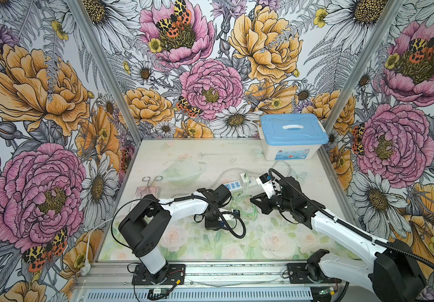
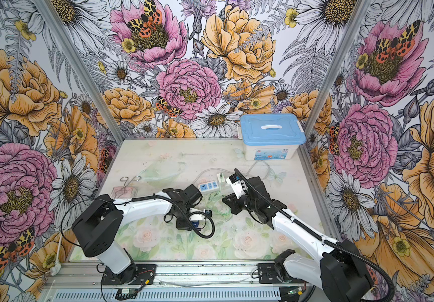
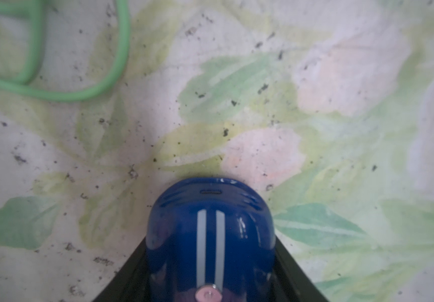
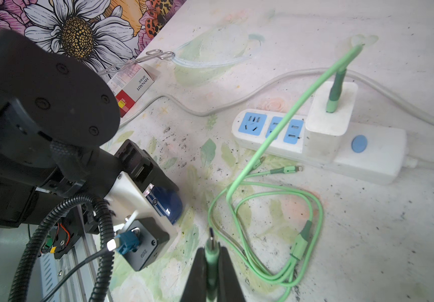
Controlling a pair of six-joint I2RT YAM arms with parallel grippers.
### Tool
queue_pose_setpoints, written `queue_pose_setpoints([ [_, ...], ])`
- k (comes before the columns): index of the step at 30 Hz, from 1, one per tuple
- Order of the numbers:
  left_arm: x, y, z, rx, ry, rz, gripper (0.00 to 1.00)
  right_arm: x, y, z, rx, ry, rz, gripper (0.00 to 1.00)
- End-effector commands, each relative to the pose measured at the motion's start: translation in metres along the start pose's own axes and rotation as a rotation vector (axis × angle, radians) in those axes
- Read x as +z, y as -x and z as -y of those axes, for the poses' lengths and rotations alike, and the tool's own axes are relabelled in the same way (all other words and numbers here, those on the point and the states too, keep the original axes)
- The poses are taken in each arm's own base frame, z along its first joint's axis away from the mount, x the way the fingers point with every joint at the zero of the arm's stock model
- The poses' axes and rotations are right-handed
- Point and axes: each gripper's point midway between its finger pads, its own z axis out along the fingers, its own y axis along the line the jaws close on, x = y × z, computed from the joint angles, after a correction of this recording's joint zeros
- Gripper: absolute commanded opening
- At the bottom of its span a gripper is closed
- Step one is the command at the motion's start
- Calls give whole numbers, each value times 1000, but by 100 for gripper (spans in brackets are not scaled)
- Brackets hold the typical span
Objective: Charge the electric shaver
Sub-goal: Pick up the electric shaver from the center of the board.
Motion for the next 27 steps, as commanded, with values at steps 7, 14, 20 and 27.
queue_pose_setpoints([
  [7,-27,27,-17,-144,134,253,0,7,-4,-11,3,75,-66,0],
  [14,-63,26,-37,-142,401,432,0,3,-2,-46,-98,194,-170,0],
  [20,-80,22,-35,-65,517,464,0,25,-17,-71,-139,271,-328,0],
  [27,-94,31,-23,8,541,495,0,35,-25,-84,-140,333,-438,0],
])
